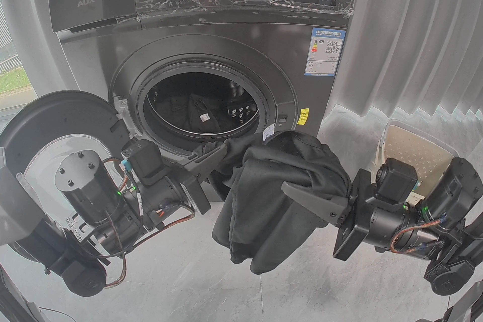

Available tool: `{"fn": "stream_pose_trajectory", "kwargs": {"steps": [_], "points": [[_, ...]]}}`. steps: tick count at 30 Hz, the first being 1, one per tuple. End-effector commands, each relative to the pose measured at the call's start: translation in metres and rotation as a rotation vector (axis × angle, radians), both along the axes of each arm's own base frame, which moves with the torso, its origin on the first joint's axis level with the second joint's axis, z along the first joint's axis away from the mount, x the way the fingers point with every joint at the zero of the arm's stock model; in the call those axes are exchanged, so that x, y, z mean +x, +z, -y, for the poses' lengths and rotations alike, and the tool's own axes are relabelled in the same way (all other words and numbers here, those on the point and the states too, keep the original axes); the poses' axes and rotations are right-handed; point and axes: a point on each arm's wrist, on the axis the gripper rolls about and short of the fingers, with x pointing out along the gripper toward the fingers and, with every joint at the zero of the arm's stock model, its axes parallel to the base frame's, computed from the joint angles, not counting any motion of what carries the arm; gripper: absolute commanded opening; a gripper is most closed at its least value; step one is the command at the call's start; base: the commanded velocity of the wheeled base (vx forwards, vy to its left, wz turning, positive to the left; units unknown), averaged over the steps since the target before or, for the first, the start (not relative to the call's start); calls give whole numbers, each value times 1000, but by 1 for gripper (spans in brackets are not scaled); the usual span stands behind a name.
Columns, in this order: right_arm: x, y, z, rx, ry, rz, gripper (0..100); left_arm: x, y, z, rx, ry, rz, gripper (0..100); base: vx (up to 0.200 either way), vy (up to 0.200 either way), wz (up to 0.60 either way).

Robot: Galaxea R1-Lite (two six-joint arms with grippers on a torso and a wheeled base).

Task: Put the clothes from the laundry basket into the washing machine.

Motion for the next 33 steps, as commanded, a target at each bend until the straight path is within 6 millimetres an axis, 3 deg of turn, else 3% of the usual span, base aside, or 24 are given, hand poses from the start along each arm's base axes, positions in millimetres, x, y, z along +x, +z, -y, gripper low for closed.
{"fn": "stream_pose_trajectory", "kwargs": {"steps": [1, 8, 9, 15, 24, 33], "points": [[-2, 9, 1, 27, 2, 29, 0, -1, -5, -1, 11, -1, -17, 0, 0, 0, 0], [0, 12, 1, 36, -2, 34, 0, -8, -11, -4, 37, -16, -39, 0, 0, 0, 0], [0, 12, 1, 37, -2, 35, 0, -9, -11, -4, 41, -17, -35, 100, 0, 0, 0], [2, 15, 2, 47, -10, 41, 0, -1, -2, -2, 12, 4, -2, 100, 0, 0, 0], [16, 19, 12, 60, -76, 56, 0, 3, -4, -7, 21, 28, -5, 100, 0, 0, 0], [16, 18, 10, 58, -74, 53, 0, 1, -4, -8, 25, 25, -4, 100, 0, 0, 0]]}}
